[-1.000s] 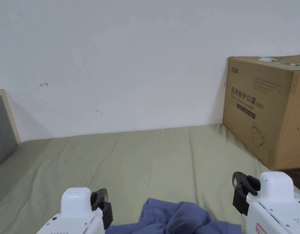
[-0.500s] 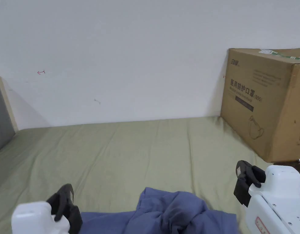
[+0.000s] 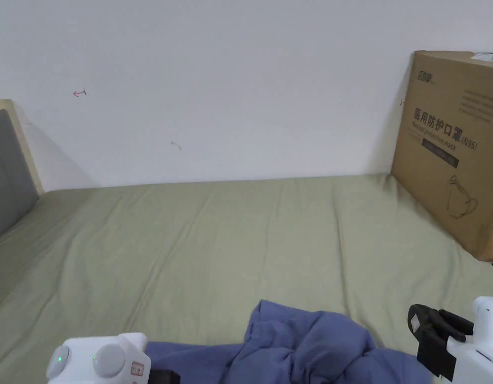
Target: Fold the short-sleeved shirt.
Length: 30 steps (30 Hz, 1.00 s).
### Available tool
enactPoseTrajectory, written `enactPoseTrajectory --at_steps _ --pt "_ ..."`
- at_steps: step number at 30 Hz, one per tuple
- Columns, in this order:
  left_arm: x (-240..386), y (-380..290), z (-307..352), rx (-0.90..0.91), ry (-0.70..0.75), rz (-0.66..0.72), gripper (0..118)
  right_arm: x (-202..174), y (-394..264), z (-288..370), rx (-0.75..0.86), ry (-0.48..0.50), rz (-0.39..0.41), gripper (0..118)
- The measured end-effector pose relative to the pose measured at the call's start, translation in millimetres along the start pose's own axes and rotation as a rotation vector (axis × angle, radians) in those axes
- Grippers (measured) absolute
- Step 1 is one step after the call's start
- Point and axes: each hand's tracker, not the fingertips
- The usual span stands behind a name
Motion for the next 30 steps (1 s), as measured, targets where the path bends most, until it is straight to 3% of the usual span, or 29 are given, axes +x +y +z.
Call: enactPoseTrajectory --at_steps 3,4,6,7,8,10,13,14,16,17,18,20,22,23,24,25,26,27,30 --pt "4.7 -12.2 -26.8 -0.052 -0.081 0.096 111 5.5 -5.5 -11.0 -0.04 -0.01 0.006 0" --pt "16.0 -15.5 -26.8 -0.051 -0.002 -0.028 104 7.3 -6.4 -16.4 -0.051 -0.011 0.014 0" --pt "32.2 -30.3 -13.6 0.058 0.108 -0.178 55 9.3 -5.4 -30.7 -0.074 -0.024 0.042 0" --pt "38.1 -38.6 -2.4 0.127 0.109 -0.197 15 10.4 -3.9 -41.0 -0.083 -0.023 0.054 0" --pt "41.1 -44.8 7.4 0.181 0.076 -0.179 6 11.1 -2.2 -51.4 -0.091 -0.017 0.063 0" --pt "40.1 -59.2 29.0 0.24 -0.035 -0.093 6 10.1 2.0 -86.0 -0.15 0.02 0.082 0" --pt "29.6 -72.8 61.1 0.333 -0.079 -0.011 6 9.7 6.9 -158.4 -0.312 0.103 0.055 5" --pt "27.8 -75.8 69.2 0.353 -0.07 0.001 6 8.8 6.9 -183.9 -0.381 0.109 0.051 27" --pt "19.8 -79.9 83.9 0.365 -0.076 0.021 6 8.9 3.1 -244.1 -0.603 0.109 0.04 91" --pt "17.0 -81.8 89.9 0.37 -0.085 0.03 6 12.1 -1.2 -266.4 -0.684 0.088 0.023 112" --pt "13.8 -84.2 96.4 0.379 -0.093 0.041 6 15.3 -7.0 -287.9 -0.76 0.067 0.003 113" --pt "6.2 -85.2 104.2 0.394 -0.087 0.049 6 19.8 -18.2 -315.3 -0.834 -0.068 0.028 113" --pt "1.2 -86.5 111.3 0.403 -0.08 0.064 6 23.6 -32.0 -328.9 -0.894 -0.155 0.111 108" --pt "-1.0 -86.7 113.6 0.405 -0.073 0.07 6 23.4 -33.7 -328.0 -0.913 -0.163 0.138 76" --pt "-5.1 -86.7 115.1 0.408 -0.07 0.078 6 23.8 -32.0 -321.8 -0.905 -0.065 0.128 26" --pt "-8.5 -86.7 118.6 0.413 -0.072 0.091 6 23.1 -29.7 -313.4 -0.904 0.048 0.11 7" --pt "-10.8 -86.5 121.5 0.416 -0.075 0.095 6 22.9 -22.1 -302.4 -0.854 0.009 0.172 3" --pt "-14.0 -85.7 126.3 0.42 -0.076 0.097 6 26.6 -8.6 -286.9 -0.792 0.099 0.117 3" --pt "-24.6 -71.2 148.4 0.428 -0.038 0.063 6 44.6 42.1 -231.3 -0.64 0.195 0.053 3"
